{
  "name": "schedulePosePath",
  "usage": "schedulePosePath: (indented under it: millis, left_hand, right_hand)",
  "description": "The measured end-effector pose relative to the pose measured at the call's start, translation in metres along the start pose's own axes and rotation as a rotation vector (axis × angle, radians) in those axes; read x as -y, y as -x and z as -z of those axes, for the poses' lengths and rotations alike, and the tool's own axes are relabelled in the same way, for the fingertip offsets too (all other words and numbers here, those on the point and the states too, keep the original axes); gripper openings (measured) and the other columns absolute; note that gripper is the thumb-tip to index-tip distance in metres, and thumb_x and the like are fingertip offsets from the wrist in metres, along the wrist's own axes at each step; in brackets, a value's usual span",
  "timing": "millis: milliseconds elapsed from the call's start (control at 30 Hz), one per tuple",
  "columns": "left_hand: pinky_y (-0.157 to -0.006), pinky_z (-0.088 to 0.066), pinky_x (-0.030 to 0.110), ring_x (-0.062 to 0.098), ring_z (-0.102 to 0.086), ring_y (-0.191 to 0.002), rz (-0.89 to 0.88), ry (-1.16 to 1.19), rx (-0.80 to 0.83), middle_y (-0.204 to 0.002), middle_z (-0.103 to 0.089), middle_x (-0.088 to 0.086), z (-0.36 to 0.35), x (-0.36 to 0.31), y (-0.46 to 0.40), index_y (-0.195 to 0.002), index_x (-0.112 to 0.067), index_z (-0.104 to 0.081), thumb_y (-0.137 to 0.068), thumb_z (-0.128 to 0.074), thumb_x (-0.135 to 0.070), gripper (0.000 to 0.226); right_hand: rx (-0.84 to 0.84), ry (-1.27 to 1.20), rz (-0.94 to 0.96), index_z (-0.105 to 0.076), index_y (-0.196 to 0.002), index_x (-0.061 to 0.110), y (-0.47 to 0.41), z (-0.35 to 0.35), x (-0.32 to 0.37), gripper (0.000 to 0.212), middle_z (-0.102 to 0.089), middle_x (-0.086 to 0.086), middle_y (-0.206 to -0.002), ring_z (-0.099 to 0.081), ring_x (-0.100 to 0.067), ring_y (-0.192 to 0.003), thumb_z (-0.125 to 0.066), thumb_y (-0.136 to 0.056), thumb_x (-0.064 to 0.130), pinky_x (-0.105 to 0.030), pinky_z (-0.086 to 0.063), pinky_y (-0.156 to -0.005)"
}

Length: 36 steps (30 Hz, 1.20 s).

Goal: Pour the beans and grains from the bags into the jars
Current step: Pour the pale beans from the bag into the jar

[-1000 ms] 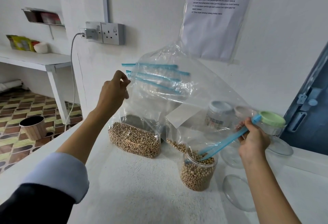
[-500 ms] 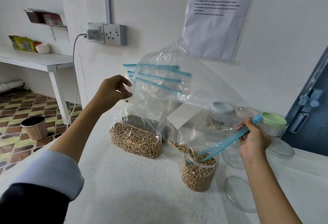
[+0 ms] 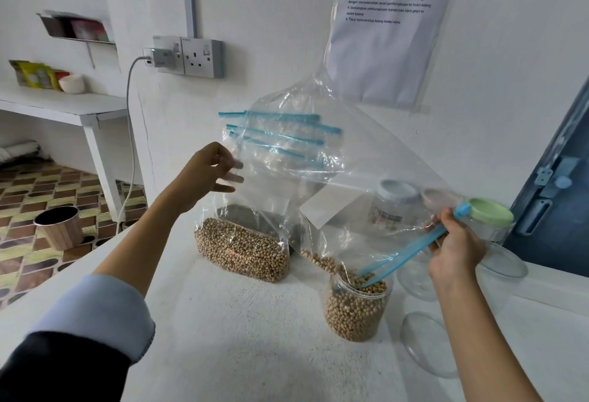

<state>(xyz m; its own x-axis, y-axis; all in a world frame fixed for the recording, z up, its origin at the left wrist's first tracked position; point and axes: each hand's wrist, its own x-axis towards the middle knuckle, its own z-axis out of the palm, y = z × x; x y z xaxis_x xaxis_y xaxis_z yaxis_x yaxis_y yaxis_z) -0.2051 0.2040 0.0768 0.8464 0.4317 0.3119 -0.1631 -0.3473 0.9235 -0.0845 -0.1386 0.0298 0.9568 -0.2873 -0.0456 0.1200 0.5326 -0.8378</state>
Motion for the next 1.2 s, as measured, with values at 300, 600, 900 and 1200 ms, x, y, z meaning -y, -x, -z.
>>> schedulePosePath:
  millis: [300,600,900,1200]
  left_hand:
    - [-0.058,-0.050,0.011,0.003,-0.056,-0.059,0.287,0.978,-0.012,-0.099,-0.058,0.014,-0.029,0.033,0.002,-0.097,0.007,-0.054,-0.068,-0.070,-0.005,0.036]
    - [-0.069,-0.042,0.023,0.006,-0.069,-0.064,0.369,1.195,-0.258,-0.062,-0.067,-0.009,-0.046,0.034,0.001,-0.072,-0.016,-0.053,-0.099,-0.043,-0.034,0.034]
    - [-0.042,-0.034,0.014,0.009,-0.043,-0.041,0.276,1.128,-0.548,-0.048,-0.051,-0.002,-0.051,0.029,-0.006,-0.068,-0.014,-0.044,-0.102,-0.039,-0.035,0.040]
    - [-0.043,-0.036,0.015,0.009,-0.046,-0.040,0.274,1.121,-0.525,-0.046,-0.051,-0.002,-0.050,0.019,-0.004,-0.070,-0.013,-0.046,-0.101,-0.043,-0.030,0.036]
  right_hand:
    - [0.174,-0.090,0.040,-0.059,-0.080,0.017,0.007,-0.005,-0.001,0.019,-0.068,0.007,-0.063,-0.062,-0.006,-0.057,-0.058,-0.091,0.002,-0.025,-0.055,-0.065]
    - [0.159,-0.033,0.146,-0.061,-0.075,0.013,0.010,-0.017,0.010,0.018,-0.066,0.005,-0.056,-0.059,-0.008,-0.051,-0.062,-0.088,0.000,-0.022,-0.051,-0.060]
    - [0.210,0.023,0.243,-0.060,-0.075,0.009,0.021,-0.030,0.024,0.016,-0.064,0.005,-0.052,-0.057,-0.007,-0.047,-0.063,-0.087,0.000,-0.022,-0.052,-0.058]
    - [0.183,0.042,0.271,-0.056,-0.071,0.009,0.020,-0.035,0.029,0.021,-0.062,0.006,-0.048,-0.055,-0.005,-0.044,-0.063,-0.088,-0.002,-0.020,-0.051,-0.056]
